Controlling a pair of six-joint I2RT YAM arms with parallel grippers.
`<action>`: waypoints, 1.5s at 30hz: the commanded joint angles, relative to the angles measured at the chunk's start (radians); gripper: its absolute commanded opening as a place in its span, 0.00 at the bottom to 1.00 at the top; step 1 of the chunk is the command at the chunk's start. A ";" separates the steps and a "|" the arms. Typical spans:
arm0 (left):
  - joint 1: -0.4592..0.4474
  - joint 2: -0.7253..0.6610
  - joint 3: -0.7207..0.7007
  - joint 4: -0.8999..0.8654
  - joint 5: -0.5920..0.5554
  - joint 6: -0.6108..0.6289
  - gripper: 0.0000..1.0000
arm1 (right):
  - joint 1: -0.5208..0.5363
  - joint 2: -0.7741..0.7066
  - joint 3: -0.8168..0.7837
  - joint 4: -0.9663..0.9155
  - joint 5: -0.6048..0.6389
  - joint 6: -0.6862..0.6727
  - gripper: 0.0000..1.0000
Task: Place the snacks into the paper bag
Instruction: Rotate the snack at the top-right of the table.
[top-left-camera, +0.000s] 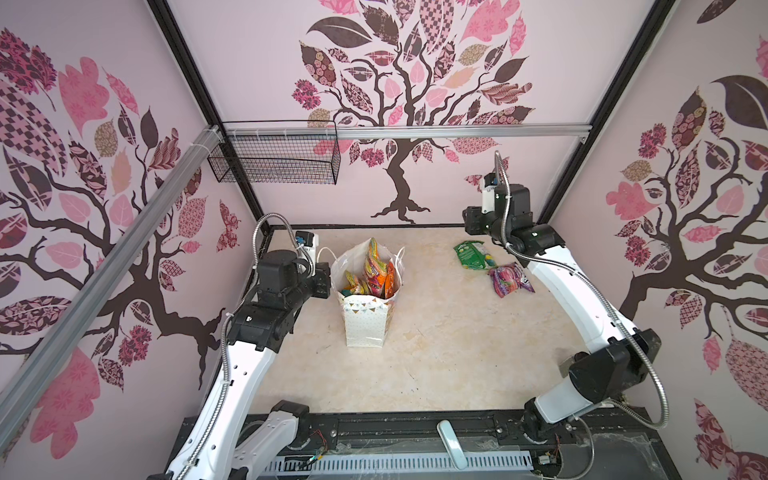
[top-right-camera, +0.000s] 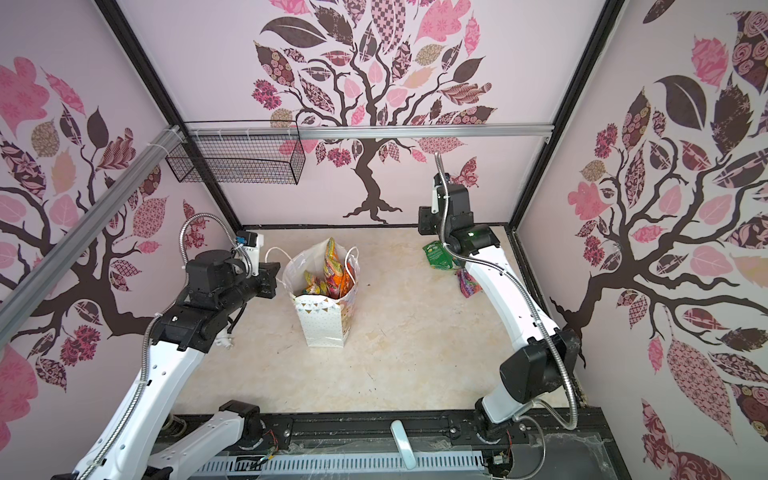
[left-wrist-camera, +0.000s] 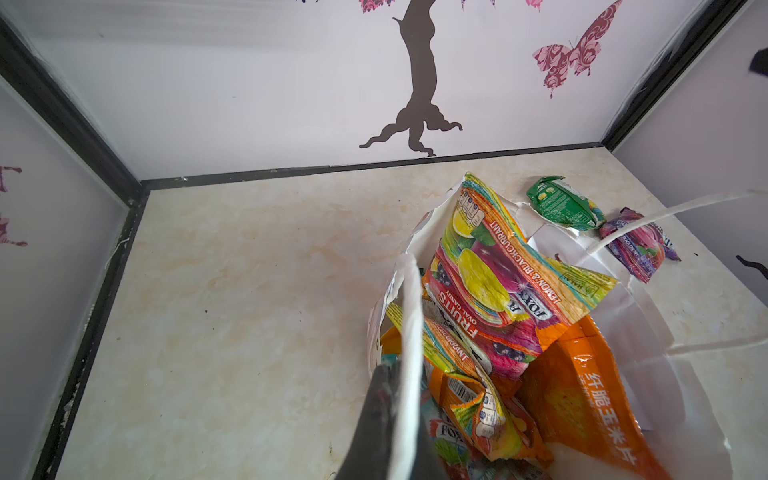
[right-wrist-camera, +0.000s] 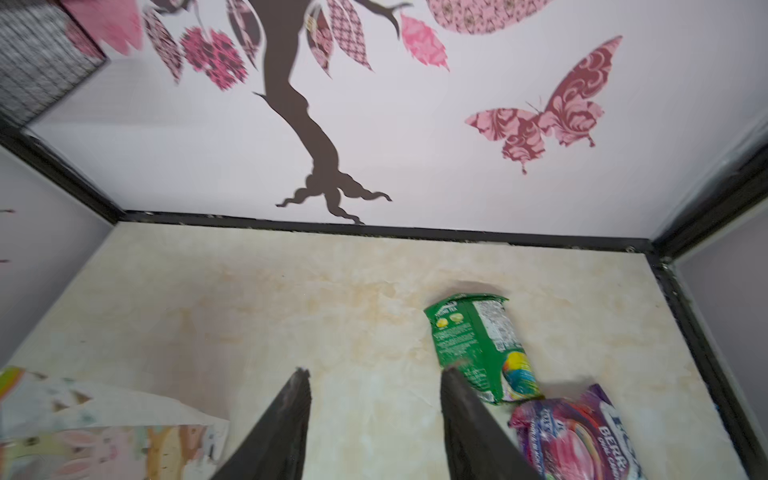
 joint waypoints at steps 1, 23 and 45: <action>0.008 0.000 -0.003 0.046 -0.032 -0.012 0.00 | -0.008 0.063 -0.007 0.037 0.136 -0.041 0.56; 0.010 -0.003 -0.009 0.061 0.009 -0.006 0.00 | -0.149 0.295 -0.140 0.114 0.166 -0.112 0.64; 0.010 -0.004 -0.013 0.062 0.006 -0.001 0.00 | -0.147 0.638 0.159 0.078 0.123 -0.179 0.84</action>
